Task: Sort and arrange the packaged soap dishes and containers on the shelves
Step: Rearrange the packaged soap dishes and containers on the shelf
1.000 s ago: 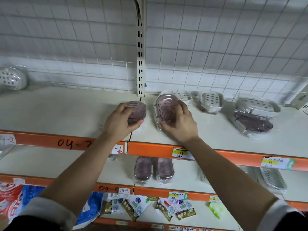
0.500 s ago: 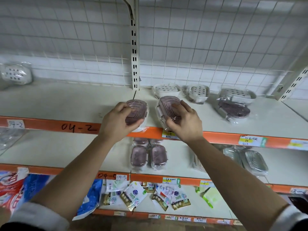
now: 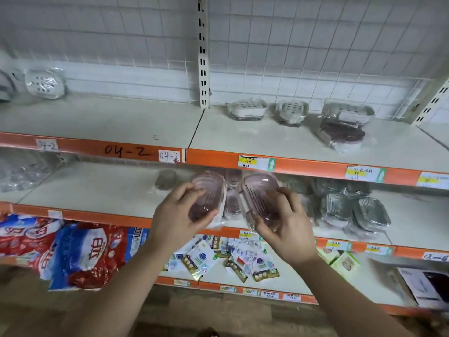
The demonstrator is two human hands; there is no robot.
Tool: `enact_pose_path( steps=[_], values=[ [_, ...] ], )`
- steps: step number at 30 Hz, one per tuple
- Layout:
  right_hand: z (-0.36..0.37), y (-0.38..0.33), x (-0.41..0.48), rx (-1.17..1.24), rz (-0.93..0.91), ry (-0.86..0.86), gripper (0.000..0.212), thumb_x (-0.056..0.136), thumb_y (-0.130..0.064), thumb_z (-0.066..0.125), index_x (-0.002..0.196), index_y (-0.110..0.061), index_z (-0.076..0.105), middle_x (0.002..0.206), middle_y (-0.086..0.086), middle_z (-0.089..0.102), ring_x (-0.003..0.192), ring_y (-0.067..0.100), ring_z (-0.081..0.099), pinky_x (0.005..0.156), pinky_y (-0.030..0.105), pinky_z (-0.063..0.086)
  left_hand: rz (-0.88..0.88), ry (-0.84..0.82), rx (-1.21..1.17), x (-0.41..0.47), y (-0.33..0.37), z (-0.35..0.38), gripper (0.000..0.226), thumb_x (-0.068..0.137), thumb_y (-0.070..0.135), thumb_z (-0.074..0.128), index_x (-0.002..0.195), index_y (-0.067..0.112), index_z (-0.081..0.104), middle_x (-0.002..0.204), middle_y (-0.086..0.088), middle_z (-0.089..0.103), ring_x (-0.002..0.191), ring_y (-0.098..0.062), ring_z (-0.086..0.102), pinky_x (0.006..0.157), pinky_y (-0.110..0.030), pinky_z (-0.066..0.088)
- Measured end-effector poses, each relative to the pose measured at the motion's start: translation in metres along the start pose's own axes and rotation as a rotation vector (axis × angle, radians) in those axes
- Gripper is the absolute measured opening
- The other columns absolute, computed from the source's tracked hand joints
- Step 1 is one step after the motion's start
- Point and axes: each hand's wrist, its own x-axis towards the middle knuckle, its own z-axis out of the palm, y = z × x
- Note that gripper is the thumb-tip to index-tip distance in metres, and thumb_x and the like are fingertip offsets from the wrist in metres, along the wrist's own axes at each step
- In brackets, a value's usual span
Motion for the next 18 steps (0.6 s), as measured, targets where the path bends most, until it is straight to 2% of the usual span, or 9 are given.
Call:
enact_pose_path(
  steps=[4, 7, 14, 18],
  values=[
    [0.028, 0.022, -0.011, 0.035, 0.063, -0.055, 0.043, 0.083, -0.042, 0.07, 0.111, -0.013, 0.056, 0.124, 0.001, 0.046, 0.102, 0.026, 0.059, 0.073, 0.042, 0.054, -0.113, -0.077, -0.056, -0.023, -0.005, 0.032, 0.067, 0.08, 0.065, 0.051, 0.112, 0.01, 0.07, 0.117, -0.004, 0.06, 0.096, -0.019, 0.065, 0.075, -0.032, 0.058],
    [0.054, 0.038, -0.006, 0.017, 0.123, -0.088, 0.042, 0.084, -0.041, 0.07, 0.109, -0.012, 0.056, 0.124, 0.002, 0.046, 0.101, 0.027, 0.059, 0.073, 0.045, 0.054, -0.157, -0.094, -0.07, -0.029, -0.014, 0.061, 0.067, 0.081, 0.067, 0.05, 0.114, 0.012, 0.07, 0.119, -0.002, 0.059, 0.1, -0.017, 0.064, 0.075, -0.031, 0.058],
    [0.128, 0.085, 0.033, 0.008, 0.135, -0.032, 0.037, 0.082, -0.036, 0.074, 0.104, -0.01, 0.059, 0.11, 0.006, 0.054, 0.093, 0.028, 0.059, 0.074, 0.036, 0.051, -0.194, -0.099, -0.051, -0.021, -0.057, 0.137, 0.069, 0.081, 0.067, 0.051, 0.116, 0.01, 0.069, 0.121, -0.006, 0.059, 0.101, -0.021, 0.064, 0.079, -0.032, 0.057],
    [0.174, 0.114, 0.061, 0.007, 0.145, -0.003, 0.035, 0.081, -0.039, 0.075, 0.102, -0.014, 0.062, 0.106, 0.004, 0.055, 0.092, 0.028, 0.061, 0.078, 0.041, 0.053, -0.188, -0.05, -0.057, -0.01, -0.092, 0.184, 0.066, 0.082, 0.067, 0.055, 0.116, 0.011, 0.069, 0.123, -0.006, 0.058, 0.104, -0.021, 0.063, 0.083, -0.034, 0.056]
  ],
)
